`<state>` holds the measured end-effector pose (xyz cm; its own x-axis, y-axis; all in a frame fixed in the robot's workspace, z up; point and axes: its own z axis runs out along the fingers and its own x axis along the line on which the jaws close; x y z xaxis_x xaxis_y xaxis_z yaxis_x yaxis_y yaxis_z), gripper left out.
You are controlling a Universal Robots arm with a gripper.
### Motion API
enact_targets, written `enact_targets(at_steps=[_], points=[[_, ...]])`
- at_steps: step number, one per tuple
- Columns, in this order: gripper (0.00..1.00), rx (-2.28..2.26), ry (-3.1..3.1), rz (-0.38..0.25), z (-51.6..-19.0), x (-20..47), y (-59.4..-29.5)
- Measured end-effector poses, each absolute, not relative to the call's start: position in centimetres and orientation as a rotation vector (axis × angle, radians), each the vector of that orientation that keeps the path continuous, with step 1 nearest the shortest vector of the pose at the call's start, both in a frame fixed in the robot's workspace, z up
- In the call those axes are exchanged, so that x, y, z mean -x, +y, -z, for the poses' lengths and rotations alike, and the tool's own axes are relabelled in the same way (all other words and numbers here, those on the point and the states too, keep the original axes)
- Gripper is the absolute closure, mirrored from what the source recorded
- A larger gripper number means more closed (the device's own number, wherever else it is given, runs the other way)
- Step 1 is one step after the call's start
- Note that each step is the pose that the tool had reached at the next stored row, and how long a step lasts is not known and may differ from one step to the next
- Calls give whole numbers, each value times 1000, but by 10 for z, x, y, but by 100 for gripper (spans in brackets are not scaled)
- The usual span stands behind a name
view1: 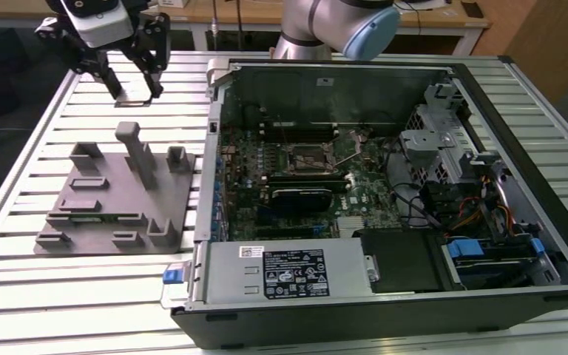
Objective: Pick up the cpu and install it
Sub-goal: 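Pick up the cpu and move it towards the insertion slot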
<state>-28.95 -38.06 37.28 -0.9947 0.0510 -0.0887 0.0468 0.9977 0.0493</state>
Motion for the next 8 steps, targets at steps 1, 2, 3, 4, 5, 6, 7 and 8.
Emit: enact_targets(at_steps=[1, 2, 3, 4, 5, 6, 7, 8], points=[[45, -75, 3050, -72, -373, 287, -381], [45, -75, 3050, -72, -373, 285, -380], [45, -75, 3050, -72, -373, 283, -380], [45, -75, 3050, -72, -373, 281, -380], [45, -75, 3050, -72, -373, 279, -380], [45, -75, 3050, -72, -373, 277, -380], [45, -75, 3050, -72, -373, 275, -380], [45, -75, 3050, -72, -373, 273, -380]])
